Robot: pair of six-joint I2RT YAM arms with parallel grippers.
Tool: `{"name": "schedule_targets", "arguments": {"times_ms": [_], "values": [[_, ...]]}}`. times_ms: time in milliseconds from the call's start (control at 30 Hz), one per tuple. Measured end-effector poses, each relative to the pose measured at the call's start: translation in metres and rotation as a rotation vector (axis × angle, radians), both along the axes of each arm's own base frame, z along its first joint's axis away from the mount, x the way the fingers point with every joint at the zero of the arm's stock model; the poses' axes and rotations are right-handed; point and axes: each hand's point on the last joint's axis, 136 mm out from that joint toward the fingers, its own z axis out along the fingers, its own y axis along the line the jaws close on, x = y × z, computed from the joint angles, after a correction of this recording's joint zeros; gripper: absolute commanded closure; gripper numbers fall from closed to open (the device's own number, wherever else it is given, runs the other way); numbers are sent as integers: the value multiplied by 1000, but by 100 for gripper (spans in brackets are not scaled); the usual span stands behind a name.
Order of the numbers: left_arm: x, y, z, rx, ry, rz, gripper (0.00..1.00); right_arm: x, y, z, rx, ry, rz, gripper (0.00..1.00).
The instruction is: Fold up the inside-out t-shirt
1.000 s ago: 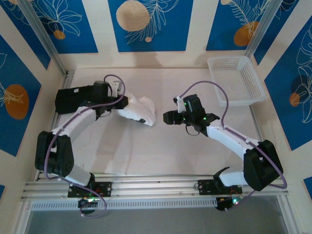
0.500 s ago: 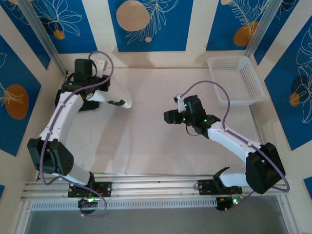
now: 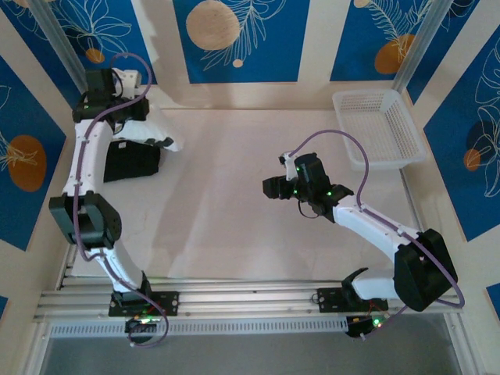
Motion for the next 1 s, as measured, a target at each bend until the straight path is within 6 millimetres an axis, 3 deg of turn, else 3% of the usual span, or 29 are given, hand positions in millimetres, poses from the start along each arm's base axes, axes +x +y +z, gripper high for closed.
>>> {"name": "schedule_targets", "arguments": {"times_ms": [300,467,567,767,1000], "values": [[41,33,11,-55,-56,-16,100,4,-2,-13,-31,20,-17,32],[48,45,-4,-59,-38,-39,100,5,-1,-20,-48,31,-18,32],[44,65,-28,-86,11,-19,100,6,-2,-23,-55,32,-21,32],[25,116,-107,-151,184,85,100,7,-2,-36,-75,60,-21,32],[14,153,-156,-119,291,199,100,7,-2,-38,-79,65,-21,32]]}}
